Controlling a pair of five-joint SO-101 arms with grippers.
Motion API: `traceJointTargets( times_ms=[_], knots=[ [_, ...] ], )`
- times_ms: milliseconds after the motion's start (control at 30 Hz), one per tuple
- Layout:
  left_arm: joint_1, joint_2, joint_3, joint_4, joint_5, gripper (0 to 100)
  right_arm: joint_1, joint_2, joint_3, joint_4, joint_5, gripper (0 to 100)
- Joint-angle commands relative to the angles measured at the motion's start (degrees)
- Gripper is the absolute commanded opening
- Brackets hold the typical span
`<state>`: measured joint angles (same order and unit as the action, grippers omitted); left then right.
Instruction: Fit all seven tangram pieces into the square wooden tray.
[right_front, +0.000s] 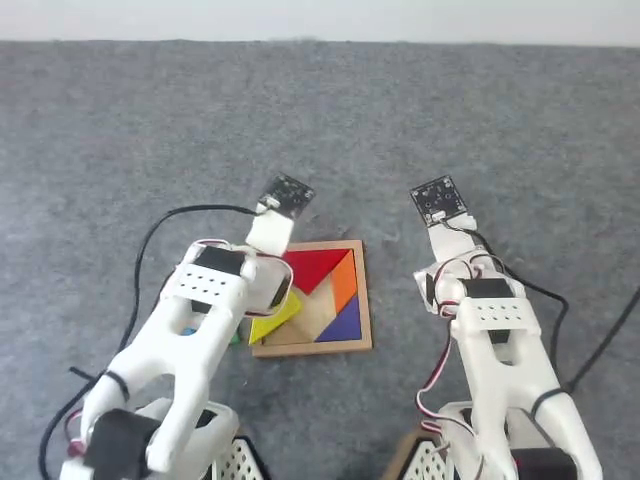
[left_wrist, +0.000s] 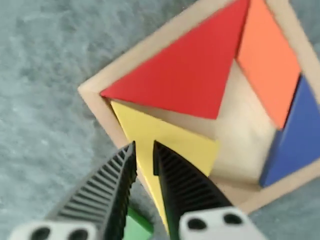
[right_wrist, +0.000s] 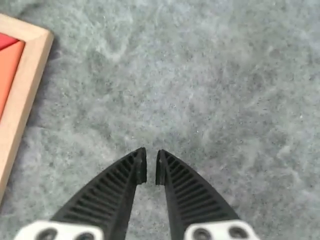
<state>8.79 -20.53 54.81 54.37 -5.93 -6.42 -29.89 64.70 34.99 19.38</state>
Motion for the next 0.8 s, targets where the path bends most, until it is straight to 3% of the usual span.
traceJointTargets(
  times_ms=[0,267,367,500,767],
  knots=[
    [-0.3,0.1,-2.3,0.8,6.8,5,0.2,-0.3,-0.2,-1.0,-0.3,4.3],
    [-3.3,-0.5,-2.6,0.4,8.8,5,0.2,-0.2,-0.2,-1.0,-0.2,4.3],
    [-2.5,-0.5,-2.6,-1.2,10.8,5,0.2,-0.2,-0.2,-1.0,-0.2,4.3],
    [0.0,0.1,-2.4,-5.4,8.4,1,0.2,0.0,-0.2,-1.0,-0.2,4.4],
    [1.1,0.2,-2.2,-4.8,8.8,1,0.2,0.1,-0.2,-1.0,-0.2,4.5]
  ],
)
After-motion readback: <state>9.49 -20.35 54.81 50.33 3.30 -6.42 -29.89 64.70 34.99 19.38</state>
